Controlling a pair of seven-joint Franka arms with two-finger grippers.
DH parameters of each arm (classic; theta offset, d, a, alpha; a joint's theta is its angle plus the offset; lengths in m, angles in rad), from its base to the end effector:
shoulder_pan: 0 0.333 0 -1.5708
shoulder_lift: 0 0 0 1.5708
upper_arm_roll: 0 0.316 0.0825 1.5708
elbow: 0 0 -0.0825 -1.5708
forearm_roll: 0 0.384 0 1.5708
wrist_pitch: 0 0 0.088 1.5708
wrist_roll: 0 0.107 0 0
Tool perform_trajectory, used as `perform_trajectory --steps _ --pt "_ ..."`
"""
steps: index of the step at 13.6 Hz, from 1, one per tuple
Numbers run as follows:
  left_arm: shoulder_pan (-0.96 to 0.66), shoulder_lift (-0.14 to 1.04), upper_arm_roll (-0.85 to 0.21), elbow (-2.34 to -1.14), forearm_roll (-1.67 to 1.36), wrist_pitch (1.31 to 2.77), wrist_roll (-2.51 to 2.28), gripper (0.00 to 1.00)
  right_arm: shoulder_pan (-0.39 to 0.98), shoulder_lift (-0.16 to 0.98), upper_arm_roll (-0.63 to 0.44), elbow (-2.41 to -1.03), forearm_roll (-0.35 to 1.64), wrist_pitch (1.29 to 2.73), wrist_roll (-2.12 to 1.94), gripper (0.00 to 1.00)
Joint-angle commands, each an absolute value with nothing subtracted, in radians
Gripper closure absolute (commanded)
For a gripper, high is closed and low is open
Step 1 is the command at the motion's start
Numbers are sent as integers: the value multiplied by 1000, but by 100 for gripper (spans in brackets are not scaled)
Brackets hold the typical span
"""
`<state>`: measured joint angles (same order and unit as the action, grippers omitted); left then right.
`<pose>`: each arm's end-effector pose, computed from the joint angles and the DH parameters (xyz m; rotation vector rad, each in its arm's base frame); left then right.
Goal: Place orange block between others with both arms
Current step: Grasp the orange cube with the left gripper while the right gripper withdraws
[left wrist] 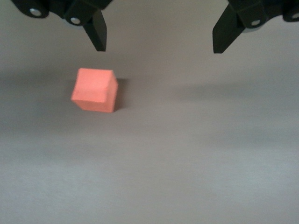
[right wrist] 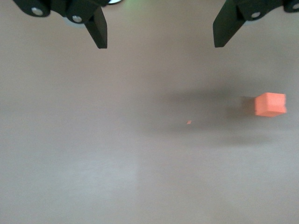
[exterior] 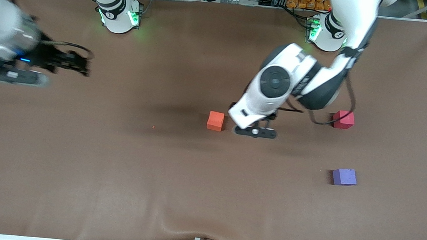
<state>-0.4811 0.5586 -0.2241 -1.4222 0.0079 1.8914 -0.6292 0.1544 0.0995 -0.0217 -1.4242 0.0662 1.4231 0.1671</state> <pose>0.5513 -0.4317 0.3730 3.0933 -0.0777 -0.1997 0.5638 0.0839 0.6247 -3.0887 0.0432 0.1685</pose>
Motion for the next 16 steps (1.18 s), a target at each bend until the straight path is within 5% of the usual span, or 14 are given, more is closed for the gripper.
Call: perform_trajectory --steps 1,7,16 --pt "-531 630 -215 -1374 60 1948 -646 0 43 69 -1 -1422 29 1396 21 0" --pt "-670 762 -154 -1327 72 2071 -646 0 35 55 -116 -1433 32 1373 -175 0" --pt "-715 850 -133 -1335 92 2154 -695 0 37 64 -117 -1451 -30 1387 -175 0"
